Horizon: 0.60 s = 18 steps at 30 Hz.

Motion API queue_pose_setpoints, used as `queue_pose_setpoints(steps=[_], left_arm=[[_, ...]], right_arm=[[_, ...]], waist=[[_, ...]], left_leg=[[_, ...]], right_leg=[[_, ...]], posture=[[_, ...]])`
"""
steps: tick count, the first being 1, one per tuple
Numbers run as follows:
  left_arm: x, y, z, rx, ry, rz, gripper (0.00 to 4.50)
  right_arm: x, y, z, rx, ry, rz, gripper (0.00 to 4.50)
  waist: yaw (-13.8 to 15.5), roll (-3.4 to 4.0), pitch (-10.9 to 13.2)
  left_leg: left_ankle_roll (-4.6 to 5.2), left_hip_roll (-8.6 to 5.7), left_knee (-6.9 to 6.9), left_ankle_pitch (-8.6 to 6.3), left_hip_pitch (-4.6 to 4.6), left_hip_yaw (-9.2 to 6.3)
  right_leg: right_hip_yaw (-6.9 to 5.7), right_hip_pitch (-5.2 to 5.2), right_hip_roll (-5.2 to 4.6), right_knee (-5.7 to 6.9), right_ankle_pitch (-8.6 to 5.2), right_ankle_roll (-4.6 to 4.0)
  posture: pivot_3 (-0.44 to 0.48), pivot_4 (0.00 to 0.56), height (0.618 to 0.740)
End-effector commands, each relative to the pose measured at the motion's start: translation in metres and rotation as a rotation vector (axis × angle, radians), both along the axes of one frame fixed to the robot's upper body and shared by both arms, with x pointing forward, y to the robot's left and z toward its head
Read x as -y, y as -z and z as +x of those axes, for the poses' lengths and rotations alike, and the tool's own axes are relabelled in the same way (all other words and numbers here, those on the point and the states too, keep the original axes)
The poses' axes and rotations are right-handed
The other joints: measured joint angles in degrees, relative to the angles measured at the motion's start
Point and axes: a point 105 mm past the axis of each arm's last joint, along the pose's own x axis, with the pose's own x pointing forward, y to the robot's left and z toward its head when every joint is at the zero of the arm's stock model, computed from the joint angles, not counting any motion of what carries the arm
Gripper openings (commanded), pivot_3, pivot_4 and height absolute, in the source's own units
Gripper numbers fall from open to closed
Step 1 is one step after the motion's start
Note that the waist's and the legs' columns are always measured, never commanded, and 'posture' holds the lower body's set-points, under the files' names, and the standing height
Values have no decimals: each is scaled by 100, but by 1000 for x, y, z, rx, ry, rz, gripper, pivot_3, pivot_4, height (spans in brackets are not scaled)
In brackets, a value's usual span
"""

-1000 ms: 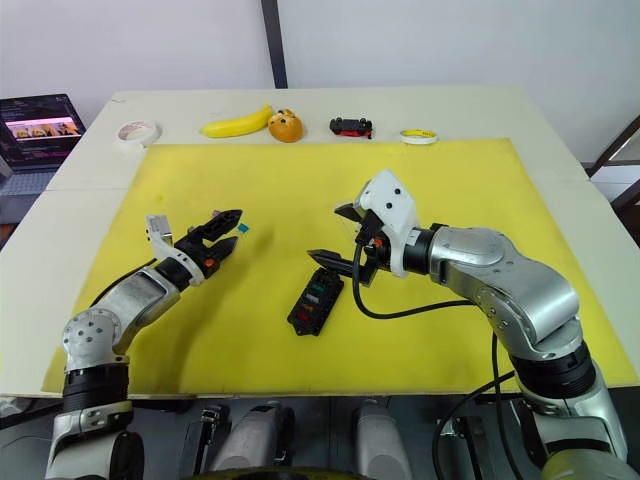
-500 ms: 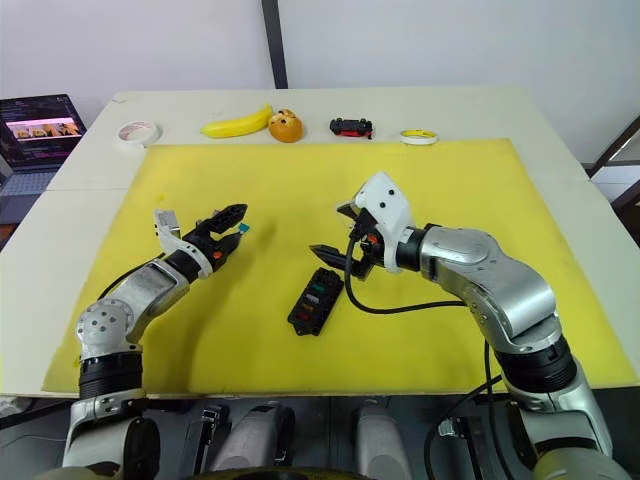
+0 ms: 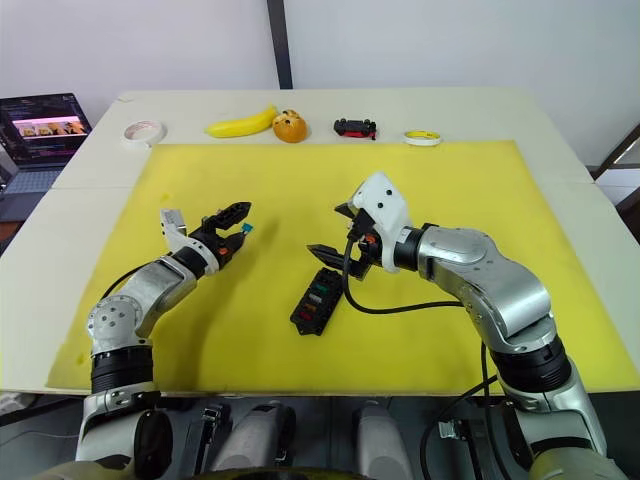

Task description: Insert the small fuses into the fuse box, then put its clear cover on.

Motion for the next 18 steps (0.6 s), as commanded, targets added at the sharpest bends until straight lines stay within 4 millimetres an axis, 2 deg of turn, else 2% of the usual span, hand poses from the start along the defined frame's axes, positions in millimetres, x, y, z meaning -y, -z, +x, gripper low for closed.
queue_pose_setpoints(steps=[1,7,8,9,11,18], left_arm=[[2,18,1,-62,-2,6,4500],[0,21,0,-71,-12,1,4500],[-1,23,1,-76,-18,-1,4087],[-1,23,1,-78,-21,-3,3931],[-1,25,1,-84,-18,1,3109],[0,33,-1,-103,-13,6,3109]], right_arm=[[-3,-12,-4,54,-21,3,4474],[-3,-12,-5,52,-22,4,4474],[-3,-12,-5,51,-22,3,4500],[-3,-12,-6,51,-22,3,4500],[-3,-12,-6,50,-22,1,4500],[-2,-12,-5,47,-19,-2,4500]], waist=[[5,0,0],[0,0,-1],[1,0,-1],[0,0,-1],[-3,0,-1],[-2,0,-1]], left_leg=[[-1,-1,0,0,0,-1],[-1,-1,0,1,1,-2],[-2,-1,0,1,1,-2],[-3,-1,0,2,1,-2],[-3,-1,0,2,1,-2],[-2,-1,0,1,1,-2]], right_leg=[[0,2,-1,-1,0,0],[0,2,-1,-1,0,0],[0,2,-1,-1,0,0],[0,2,-1,-1,0,0],[0,1,-1,-1,0,0],[0,2,-1,-2,0,1]], posture=[[0,150,740],[0,150,740],[0,150,740],[0,150,740],[0,150,740],[0,150,740]])
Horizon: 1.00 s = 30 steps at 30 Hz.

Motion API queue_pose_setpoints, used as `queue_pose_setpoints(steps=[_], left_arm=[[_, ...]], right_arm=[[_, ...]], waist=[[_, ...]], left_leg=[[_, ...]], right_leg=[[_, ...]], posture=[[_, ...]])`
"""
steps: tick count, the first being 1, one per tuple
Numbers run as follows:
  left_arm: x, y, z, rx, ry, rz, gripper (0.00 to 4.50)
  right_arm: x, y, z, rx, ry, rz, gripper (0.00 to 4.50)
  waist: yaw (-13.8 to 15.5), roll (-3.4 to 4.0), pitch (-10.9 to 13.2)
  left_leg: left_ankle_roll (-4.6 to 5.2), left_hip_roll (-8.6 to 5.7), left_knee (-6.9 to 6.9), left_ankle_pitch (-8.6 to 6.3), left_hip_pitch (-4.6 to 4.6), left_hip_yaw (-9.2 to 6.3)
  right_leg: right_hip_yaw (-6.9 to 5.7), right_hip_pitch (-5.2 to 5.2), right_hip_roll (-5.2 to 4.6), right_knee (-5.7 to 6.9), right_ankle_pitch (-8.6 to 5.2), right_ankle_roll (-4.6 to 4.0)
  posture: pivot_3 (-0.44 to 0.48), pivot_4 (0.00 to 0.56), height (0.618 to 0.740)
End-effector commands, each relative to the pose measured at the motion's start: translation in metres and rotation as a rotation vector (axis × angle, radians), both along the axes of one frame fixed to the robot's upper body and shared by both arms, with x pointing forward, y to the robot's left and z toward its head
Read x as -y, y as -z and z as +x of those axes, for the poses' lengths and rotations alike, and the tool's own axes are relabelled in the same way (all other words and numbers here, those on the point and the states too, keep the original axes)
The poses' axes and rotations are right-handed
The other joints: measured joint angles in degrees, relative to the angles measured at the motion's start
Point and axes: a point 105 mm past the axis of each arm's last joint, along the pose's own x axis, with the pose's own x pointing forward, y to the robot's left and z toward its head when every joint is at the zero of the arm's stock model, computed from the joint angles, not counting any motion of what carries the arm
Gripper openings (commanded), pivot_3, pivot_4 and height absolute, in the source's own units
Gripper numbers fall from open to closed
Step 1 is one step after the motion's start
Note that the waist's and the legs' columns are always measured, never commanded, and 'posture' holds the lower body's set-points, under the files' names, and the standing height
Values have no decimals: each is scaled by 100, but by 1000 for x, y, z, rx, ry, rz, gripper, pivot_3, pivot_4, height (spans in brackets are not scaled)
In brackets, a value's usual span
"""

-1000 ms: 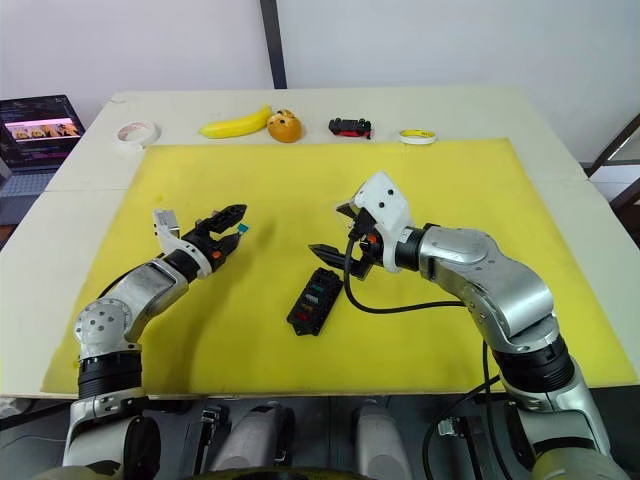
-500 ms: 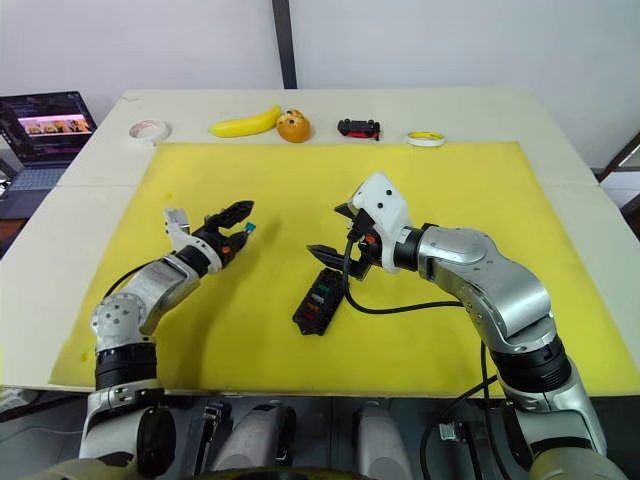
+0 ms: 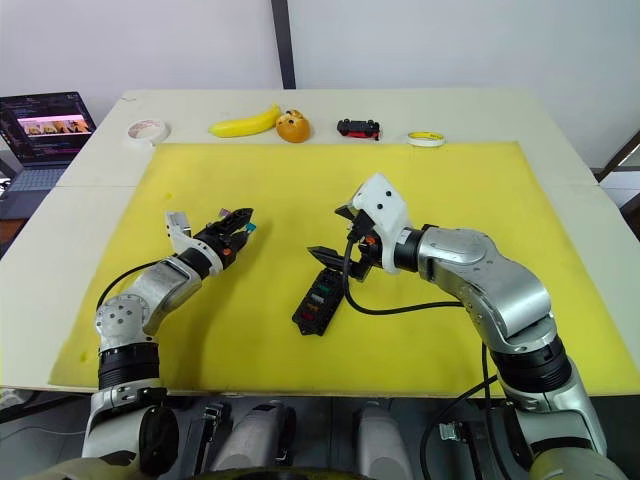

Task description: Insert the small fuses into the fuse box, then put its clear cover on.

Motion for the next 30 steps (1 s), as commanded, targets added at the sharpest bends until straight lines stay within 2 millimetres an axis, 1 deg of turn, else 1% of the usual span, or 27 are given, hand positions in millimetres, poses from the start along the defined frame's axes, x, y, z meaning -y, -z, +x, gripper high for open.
queue_pose_setpoints(steps=[1,10,13,16,30], left_arm=[[1,23,-4,-82,0,6,3109],[2,27,-3,-86,4,6,3109],[4,26,-4,-81,13,8,2285],[5,27,-4,-89,19,15,817],[8,28,-1,-103,10,20,817]], right_arm=[[-2,-14,-4,61,-19,5,4500],[-1,-13,-4,59,-16,1,4500],[-1,-13,-4,59,-15,1,4500],[-1,-13,-4,58,-15,0,4500],[1,-14,-4,56,-6,4,4500]], waist=[[1,0,0],[1,0,0],[-2,0,0],[-14,0,0],[-8,0,0]], left_leg=[[0,0,0,0,0,0],[0,0,0,0,0,0],[1,0,0,0,0,-1],[0,0,-1,0,0,0],[0,2,-3,0,0,1]], right_leg=[[0,0,0,0,0,0],[0,0,0,0,0,0],[0,0,0,0,0,0],[0,-1,0,-1,0,0],[1,-2,0,-3,0,0]], posture=[[0,150,740],[0,150,740],[0,150,740],[0,150,740],[0,150,740]])
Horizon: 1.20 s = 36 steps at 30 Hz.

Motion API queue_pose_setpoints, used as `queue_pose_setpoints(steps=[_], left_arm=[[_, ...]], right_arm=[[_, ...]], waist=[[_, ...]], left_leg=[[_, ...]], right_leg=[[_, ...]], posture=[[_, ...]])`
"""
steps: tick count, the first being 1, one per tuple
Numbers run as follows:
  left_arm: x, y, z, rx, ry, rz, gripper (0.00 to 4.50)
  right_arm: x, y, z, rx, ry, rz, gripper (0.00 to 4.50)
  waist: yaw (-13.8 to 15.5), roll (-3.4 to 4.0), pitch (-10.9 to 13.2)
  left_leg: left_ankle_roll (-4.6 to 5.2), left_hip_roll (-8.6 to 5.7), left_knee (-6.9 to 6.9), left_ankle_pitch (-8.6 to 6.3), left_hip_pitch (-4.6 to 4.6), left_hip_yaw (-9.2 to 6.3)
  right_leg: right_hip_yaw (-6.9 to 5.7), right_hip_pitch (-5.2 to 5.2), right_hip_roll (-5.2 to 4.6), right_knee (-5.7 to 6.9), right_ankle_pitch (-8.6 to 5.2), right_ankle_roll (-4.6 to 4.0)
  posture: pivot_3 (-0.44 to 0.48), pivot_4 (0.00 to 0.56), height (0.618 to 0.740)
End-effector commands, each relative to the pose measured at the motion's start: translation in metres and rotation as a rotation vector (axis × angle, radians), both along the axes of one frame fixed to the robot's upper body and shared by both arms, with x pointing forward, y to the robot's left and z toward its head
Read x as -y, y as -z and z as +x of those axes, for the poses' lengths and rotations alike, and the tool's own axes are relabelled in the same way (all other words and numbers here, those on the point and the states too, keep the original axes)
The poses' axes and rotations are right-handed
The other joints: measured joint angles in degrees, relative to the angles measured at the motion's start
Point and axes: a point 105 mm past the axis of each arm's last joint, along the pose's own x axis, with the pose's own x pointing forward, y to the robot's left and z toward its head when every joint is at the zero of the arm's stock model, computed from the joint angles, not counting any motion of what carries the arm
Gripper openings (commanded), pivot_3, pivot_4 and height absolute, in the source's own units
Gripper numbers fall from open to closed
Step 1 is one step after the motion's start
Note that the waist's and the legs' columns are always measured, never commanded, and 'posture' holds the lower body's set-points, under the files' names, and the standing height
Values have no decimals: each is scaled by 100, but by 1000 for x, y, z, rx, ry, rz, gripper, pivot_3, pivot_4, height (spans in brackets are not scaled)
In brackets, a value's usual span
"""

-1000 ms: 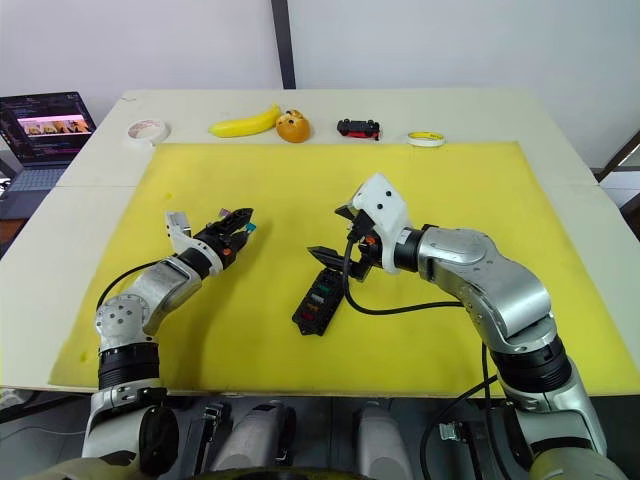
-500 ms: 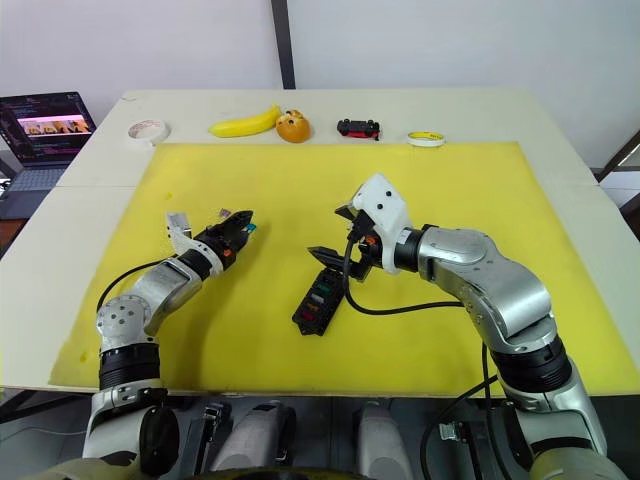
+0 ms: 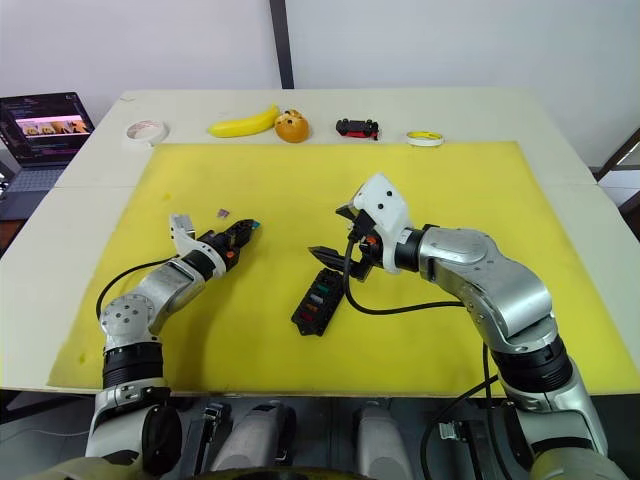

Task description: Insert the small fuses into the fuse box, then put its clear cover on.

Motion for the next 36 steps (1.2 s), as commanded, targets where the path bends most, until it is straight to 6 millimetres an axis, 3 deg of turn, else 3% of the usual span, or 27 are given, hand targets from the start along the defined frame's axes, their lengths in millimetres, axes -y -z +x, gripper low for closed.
queue_pose_setpoints(steps=[1,31,34,36], left_arm=[[4,22,-3,-88,9,1,817],[2,30,-2,-120,-8,21,817],[2,30,-2,-118,-11,20,20],[2,30,-3,-120,-11,24,20]], right_arm=[[0,-14,-4,58,-9,6,4500],[3,-14,-5,55,-4,2,4500],[3,-14,-6,55,-6,1,4500],[3,-14,-6,55,-7,1,4500]], waist=[[2,0,0],[9,0,0],[8,2,-1],[1,5,-3]], left_leg=[[0,0,0,0,0,0],[0,0,0,0,0,-1],[0,0,-1,0,0,-1],[1,0,-1,0,2,0]], right_leg=[[0,0,0,0,0,0],[0,1,0,-1,0,0],[0,1,0,-1,0,0],[0,2,0,-1,0,0]], posture=[[0,150,740],[0,150,740],[0,150,740],[0,150,740]])
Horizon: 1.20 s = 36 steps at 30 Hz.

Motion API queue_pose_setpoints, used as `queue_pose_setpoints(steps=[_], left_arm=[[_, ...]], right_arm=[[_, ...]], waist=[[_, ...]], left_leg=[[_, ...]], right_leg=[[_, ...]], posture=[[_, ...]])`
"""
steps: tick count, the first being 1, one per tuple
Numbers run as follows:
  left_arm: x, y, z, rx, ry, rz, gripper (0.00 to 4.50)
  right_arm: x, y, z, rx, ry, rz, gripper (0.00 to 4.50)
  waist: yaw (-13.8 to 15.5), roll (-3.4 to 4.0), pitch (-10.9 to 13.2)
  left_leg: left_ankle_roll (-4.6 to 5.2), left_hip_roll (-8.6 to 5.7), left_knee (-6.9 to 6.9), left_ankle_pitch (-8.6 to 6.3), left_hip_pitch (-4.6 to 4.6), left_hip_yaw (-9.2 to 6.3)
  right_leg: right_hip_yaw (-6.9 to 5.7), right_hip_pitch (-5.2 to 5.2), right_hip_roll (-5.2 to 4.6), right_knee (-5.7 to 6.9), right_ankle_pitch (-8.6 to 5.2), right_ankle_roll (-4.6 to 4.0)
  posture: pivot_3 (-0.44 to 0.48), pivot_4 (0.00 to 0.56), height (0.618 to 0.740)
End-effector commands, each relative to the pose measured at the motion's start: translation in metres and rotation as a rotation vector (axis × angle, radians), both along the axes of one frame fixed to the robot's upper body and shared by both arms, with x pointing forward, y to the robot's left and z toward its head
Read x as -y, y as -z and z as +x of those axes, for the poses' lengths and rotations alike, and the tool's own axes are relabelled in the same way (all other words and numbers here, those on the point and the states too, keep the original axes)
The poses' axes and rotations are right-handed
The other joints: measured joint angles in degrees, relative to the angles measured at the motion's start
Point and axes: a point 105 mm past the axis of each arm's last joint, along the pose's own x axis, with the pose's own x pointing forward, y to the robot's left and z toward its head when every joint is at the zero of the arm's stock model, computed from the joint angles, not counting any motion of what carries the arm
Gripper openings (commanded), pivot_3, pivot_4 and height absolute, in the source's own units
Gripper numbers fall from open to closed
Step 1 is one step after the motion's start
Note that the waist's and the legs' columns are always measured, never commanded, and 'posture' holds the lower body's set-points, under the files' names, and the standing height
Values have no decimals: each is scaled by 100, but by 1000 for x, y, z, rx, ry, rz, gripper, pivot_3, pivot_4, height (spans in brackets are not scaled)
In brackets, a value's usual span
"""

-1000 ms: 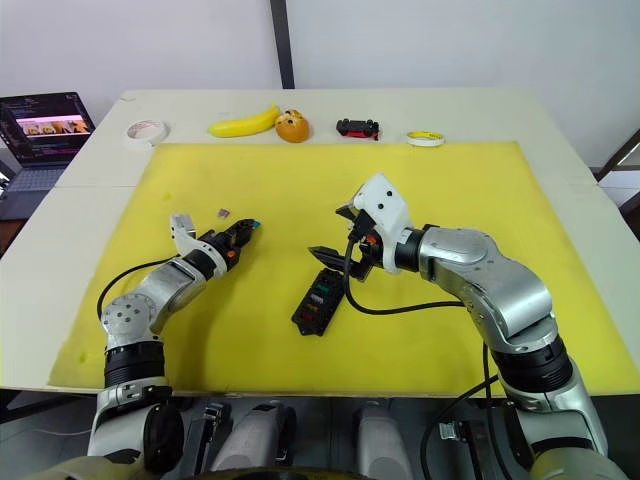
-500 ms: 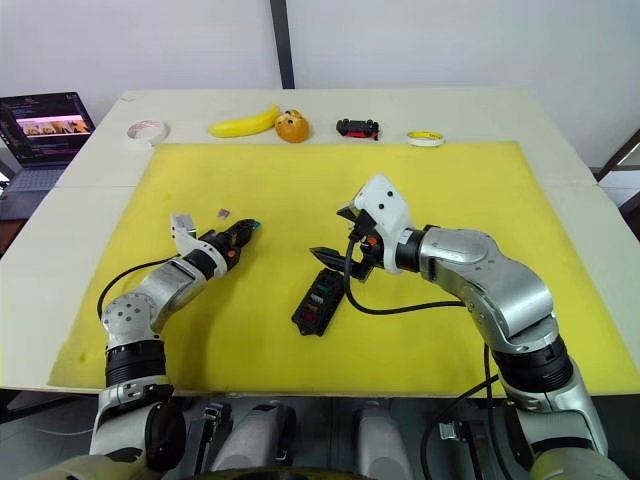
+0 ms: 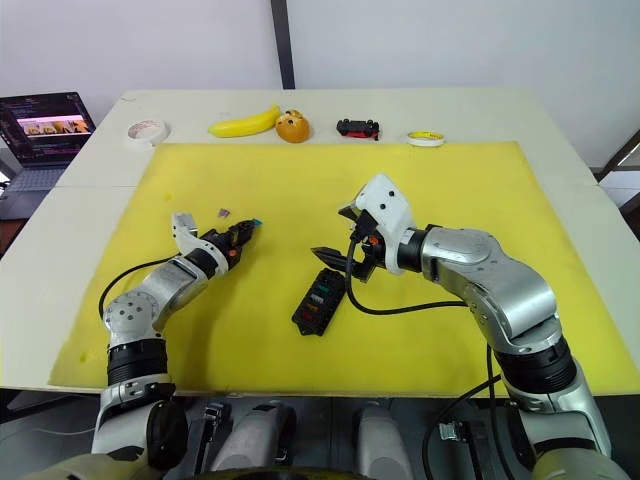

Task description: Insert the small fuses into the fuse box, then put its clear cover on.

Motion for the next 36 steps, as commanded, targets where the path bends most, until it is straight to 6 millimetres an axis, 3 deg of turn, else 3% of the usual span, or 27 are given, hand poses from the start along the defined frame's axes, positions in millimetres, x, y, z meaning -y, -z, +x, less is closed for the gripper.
queue_pose_setpoints(steps=[1,9,12,20,24,32,36], left_arm=[[0,28,-6,-106,-8,5,20],[-2,25,-8,-99,-11,8,20],[-2,13,-10,-53,17,16,20],[-10,-59,-37,220,275,33,20],[0,-101,-58,385,469,19,20],[32,-138,-82,512,658,-124,20],[43,-142,-88,542,713,-140,20]], right_arm=[[0,-14,-5,61,-17,11,4500],[0,-15,-6,62,-18,10,4500],[1,-16,-6,56,-15,21,4500],[-9,-32,-18,-84,-77,242,4500],[-17,-45,-23,-176,-108,410,4500],[-29,-49,-27,-261,-73,545,4500],[-32,-53,-27,-300,-44,643,4500]], waist=[[-8,1,0],[-10,0,0],[-12,0,0],[-128,-15,10],[-144,-12,12],[-143,-11,11],[-163,-11,11]], left_leg=[[1,0,-1,0,0,0],[0,1,-2,0,1,1],[0,1,-2,0,0,1],[-9,12,-7,5,-36,-8],[-10,13,-10,6,-38,-7],[-12,10,-13,6,-40,-7],[-9,16,-15,5,-40,-7]], right_leg=[[0,-1,1,0,0,0],[0,-1,1,-1,0,0],[0,-1,1,-1,0,0],[0,-42,7,4,0,-1],[0,-48,4,6,1,-2],[10,-51,-5,4,1,-4],[10,-55,0,6,1,-4]], posture=[[0,150,740],[0,150,740],[0,150,740],[0,150,740],[0,150,740],[0,150,740],[0,150,740]])
